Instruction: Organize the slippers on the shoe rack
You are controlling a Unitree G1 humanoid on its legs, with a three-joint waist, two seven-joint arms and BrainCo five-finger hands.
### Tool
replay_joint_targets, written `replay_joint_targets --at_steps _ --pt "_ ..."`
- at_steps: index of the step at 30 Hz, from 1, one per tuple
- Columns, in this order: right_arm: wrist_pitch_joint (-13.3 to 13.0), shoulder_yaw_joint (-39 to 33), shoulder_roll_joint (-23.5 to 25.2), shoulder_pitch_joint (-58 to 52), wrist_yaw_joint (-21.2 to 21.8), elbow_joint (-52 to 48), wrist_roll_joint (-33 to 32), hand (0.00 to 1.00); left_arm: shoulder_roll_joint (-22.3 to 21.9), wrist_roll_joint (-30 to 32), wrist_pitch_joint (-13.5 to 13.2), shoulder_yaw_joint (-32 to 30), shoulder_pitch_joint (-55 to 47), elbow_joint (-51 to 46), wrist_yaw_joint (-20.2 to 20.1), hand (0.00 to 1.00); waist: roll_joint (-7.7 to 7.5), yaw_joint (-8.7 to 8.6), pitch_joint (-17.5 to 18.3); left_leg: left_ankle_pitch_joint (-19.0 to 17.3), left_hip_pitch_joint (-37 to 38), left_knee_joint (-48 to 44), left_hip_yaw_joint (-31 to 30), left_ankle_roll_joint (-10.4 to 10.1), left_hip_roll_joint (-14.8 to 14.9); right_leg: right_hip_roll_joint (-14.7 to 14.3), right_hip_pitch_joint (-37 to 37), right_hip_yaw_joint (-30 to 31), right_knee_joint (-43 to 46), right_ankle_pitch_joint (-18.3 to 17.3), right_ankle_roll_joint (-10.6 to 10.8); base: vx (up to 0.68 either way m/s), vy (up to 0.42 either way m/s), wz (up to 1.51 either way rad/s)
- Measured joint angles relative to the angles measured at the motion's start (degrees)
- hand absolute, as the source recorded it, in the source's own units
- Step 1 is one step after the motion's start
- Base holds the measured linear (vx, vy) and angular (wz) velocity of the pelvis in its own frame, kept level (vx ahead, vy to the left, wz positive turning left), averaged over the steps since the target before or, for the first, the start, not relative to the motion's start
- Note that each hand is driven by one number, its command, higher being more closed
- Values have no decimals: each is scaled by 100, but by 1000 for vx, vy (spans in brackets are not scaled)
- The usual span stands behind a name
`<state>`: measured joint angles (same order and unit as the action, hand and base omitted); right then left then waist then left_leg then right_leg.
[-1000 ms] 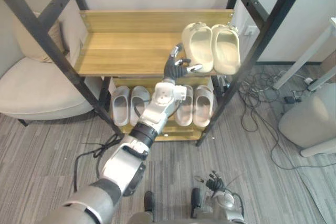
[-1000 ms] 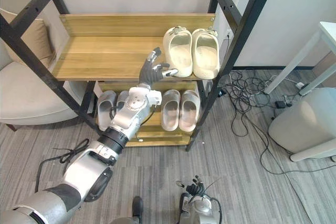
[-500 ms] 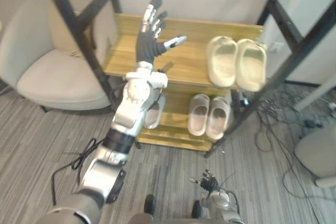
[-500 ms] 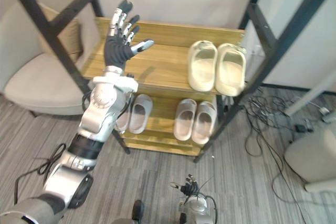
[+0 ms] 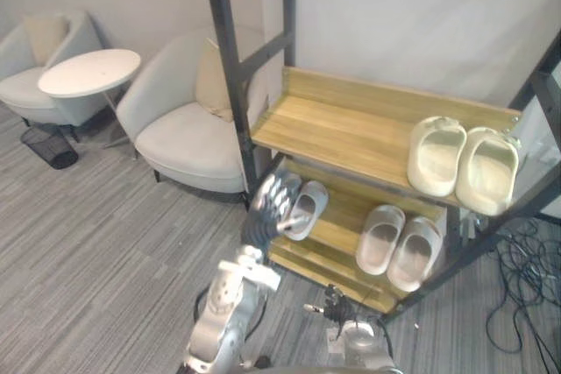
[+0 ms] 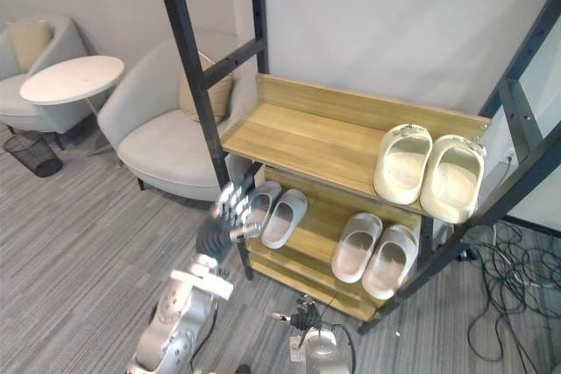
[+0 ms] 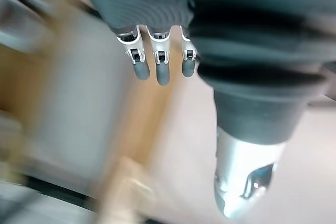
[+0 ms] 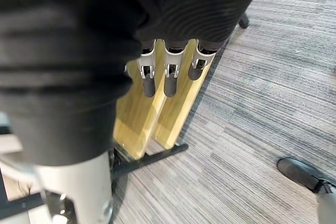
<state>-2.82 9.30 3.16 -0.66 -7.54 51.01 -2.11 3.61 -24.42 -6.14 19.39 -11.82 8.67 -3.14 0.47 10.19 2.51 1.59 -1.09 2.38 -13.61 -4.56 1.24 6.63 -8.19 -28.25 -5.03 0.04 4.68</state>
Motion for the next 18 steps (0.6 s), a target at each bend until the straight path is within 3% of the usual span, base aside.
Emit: replay_joint_targets --at_steps 5,9,14,18 --pt "-114 30 -225 -305 72 429 4 0 37 1015 191 -565 30 3057 -43 0 -107 -109 -98 -2 107 -91 -271 -4 -78 19 -156 -188 217 -158 7 -14 -27 22" --pt "-120 23 -361 -346 67 665 135 0 28 1731 62 -1020 482 4069 181 0 -79 -113 -187 -2 179 -97 -304 -6 -83 65 -163 -201 371 -328 17 -55 2 7" --pt "-126 -4 -338 -351 62 738 213 0 141 2220 39 -1188 505 4341 467 0 -86 -149 -199 -37 217 -62 -279 -24 -62 68 -97 -66 437 -335 10 -22 -2 -9" --pt "-130 -11 -326 -240 61 896 214 0 135 2240 29 -1451 505 4429 648 0 -101 -148 -333 -105 208 -210 -239 -49 -92 96 -88 20 496 -349 9 8 4 -9"
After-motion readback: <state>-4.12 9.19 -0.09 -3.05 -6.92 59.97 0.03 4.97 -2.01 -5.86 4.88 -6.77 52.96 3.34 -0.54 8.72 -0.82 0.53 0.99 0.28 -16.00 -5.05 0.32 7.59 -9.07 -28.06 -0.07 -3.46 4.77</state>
